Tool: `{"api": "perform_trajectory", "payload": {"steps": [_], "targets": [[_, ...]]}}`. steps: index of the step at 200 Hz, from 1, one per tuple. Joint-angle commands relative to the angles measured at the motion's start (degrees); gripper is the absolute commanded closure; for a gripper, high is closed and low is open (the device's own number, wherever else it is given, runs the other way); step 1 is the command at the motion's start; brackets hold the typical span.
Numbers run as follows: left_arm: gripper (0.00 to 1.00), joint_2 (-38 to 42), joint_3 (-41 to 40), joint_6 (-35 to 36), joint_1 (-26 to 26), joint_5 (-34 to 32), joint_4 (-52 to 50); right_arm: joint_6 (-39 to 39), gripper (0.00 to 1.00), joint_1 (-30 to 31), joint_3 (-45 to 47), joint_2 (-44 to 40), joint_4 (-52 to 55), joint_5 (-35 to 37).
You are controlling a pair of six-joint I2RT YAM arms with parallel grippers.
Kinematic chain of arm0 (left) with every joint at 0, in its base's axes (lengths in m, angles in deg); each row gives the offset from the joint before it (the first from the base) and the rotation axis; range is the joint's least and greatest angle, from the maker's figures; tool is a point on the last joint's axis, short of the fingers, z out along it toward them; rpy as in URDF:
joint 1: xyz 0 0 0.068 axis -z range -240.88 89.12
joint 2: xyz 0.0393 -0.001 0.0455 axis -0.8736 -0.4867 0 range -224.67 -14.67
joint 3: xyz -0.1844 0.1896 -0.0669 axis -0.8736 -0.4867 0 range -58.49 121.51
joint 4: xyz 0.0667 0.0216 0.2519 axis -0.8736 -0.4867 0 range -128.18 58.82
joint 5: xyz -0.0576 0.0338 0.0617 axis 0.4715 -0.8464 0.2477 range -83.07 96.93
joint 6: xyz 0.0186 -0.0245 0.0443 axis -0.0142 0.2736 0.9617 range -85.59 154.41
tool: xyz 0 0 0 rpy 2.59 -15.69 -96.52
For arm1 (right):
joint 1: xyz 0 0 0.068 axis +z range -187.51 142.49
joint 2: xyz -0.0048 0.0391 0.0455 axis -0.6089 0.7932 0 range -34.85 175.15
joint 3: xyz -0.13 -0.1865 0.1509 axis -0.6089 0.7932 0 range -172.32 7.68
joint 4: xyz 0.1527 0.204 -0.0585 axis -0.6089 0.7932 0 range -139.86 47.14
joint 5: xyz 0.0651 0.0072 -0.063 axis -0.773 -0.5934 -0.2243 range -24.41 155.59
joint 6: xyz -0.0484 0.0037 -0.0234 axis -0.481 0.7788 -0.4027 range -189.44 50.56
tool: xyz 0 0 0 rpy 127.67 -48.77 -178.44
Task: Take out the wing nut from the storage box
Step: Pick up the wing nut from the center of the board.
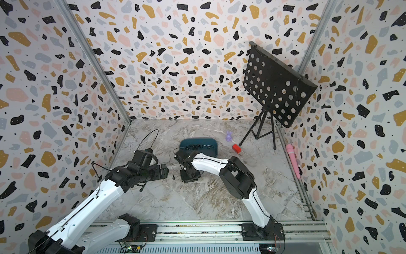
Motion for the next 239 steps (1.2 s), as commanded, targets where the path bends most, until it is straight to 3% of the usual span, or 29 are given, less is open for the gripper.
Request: {"api": "perform_trajectory", "payload": {"steps": [1, 129, 239], "targets": [[0.0, 0.9, 1.1, -0.5, -0.3, -0.4, -0.4, 1.0, 0.64, 0.1, -1.2, -1.6, -0.1, 1.0], [0.0, 1.3, 0.9, -0.3, -0.2, -0.4, -0.7, 3.3, 0.66, -0.9, -2.9, 1.2, -1.3, -0.4], [0.0, 0.9, 0.8, -0.3, -0.3, 0.1, -0.5, 3.9, 0.96, -1.6, 3.7, -3.5, -4.4, -0.3]]}}
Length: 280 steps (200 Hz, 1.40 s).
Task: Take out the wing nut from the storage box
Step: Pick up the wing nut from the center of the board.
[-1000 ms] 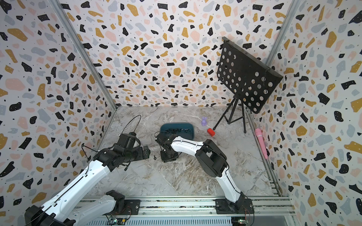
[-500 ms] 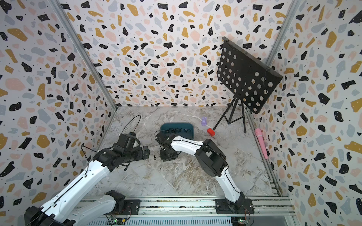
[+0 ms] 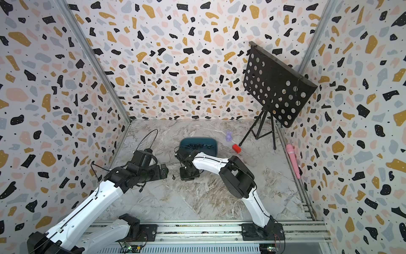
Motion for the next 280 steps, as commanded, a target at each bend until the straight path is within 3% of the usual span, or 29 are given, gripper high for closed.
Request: {"api": "perform_trajectory", "payload": {"steps": [1, 53, 132, 180, 280], "targets": [[0.0, 0.4, 0.9, -0.2, -0.3, 0.1, -0.3, 0.0, 0.97, -0.5, 3.0, -3.5, -1.0, 1.0], [0.08, -0.6, 0.5, -0.4, -0.3, 5.1, 0.9, -2.7, 0.99, -2.0, 9.9, -10.1, -7.6, -1.5], [0.42, -4.1, -2.4, 0.0, -0.3, 21.7, 13.2, -8.0, 1.0, -4.8, 17.0, -19.1, -15.8, -17.5], [0.62, -8.1, -3.5, -1.3, 0.0, 27.0, 19.1, -7.8, 1.0, -5.5, 19.3, -21.9, -19.2, -23.4], [0.71, -12.7, -4.2, -1.6, 1.3, 30.5, 21.6, -5.9, 0.99, -6.2, 20.4, -22.6, -22.7, -26.4]]}}
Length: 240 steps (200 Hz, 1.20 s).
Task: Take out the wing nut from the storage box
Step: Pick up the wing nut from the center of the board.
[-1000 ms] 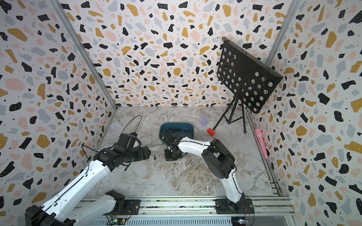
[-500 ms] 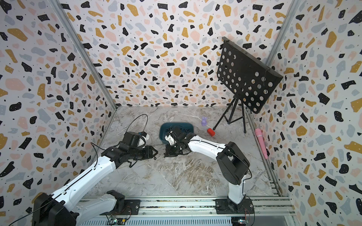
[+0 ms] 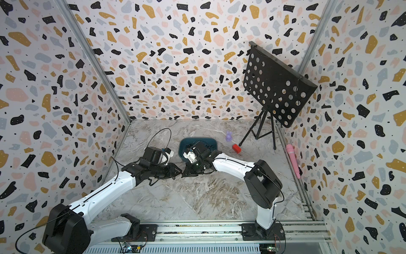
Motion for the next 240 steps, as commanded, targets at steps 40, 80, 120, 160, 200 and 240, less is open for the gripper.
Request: {"api": "perform_trajectory", "payload": {"steps": [40, 80, 120, 160, 200, 240], "targets": [[0.76, -1.3, -1.3, 0.0, 0.9, 1.9, 2.7, 0.9, 0.99, -0.3, 0.1, -2.5, -1.8, -1.4], [0.8, -2.3, -1.3, 0.1, 1.1, 1.9, 2.8, 1.6, 0.99, -0.6, 0.2, -2.5, -2.7, -2.0], [0.8, -3.0, -0.9, 0.1, 1.2, 1.4, 3.0, 2.1, 0.99, -0.6, 0.4, -2.6, -3.7, -3.1], [0.79, -0.9, -0.7, -0.4, 1.2, -0.3, 3.6, 2.3, 1.0, -0.6, 1.2, -2.5, -3.9, -3.5], [0.79, -0.5, -1.0, -1.0, 1.2, -0.5, 4.1, 2.6, 0.99, -0.6, 1.5, -2.6, -4.2, -3.7], [0.8, -1.5, -1.2, -1.1, 1.2, 1.1, 4.7, 2.7, 0.99, -0.6, 1.5, -2.7, -4.6, -3.8]]}}
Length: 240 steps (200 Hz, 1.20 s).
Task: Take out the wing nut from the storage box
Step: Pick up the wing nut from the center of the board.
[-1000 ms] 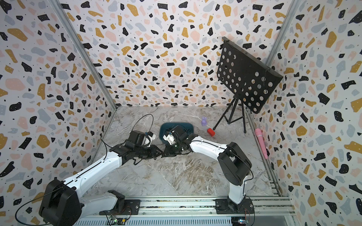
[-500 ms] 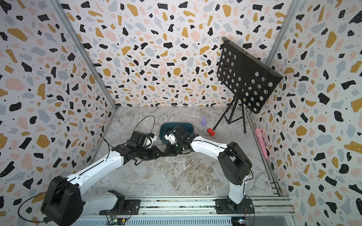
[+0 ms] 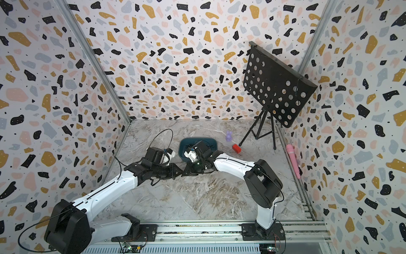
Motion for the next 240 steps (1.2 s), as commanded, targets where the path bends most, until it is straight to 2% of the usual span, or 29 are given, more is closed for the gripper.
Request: {"api": "perform_trajectory", "payload": {"steps": [1, 113, 157, 176, 240], "targets": [[0.8, -0.2, -0.5, -0.1, 0.2, 1.1, 2.3, 0.3, 0.99, 0.2, 0.0, -2.6, -1.0, -1.4], [0.9, -2.3, -0.8, 0.0, 0.2, 1.5, 3.5, 0.6, 0.99, 0.2, 0.5, -3.6, -2.5, -2.7], [0.89, -2.4, -0.7, 0.1, 0.2, 1.8, 4.0, 0.7, 0.99, 0.2, 0.6, -3.6, -2.8, -2.7], [0.78, -2.3, -0.6, 0.1, 0.2, 1.9, 4.0, 0.7, 0.99, 0.2, 0.7, -3.5, -2.6, -2.5], [0.77, -1.8, -0.7, -0.3, 0.2, 2.0, 3.9, 0.1, 1.0, 0.3, 2.0, -3.7, -3.2, -2.0]]}}
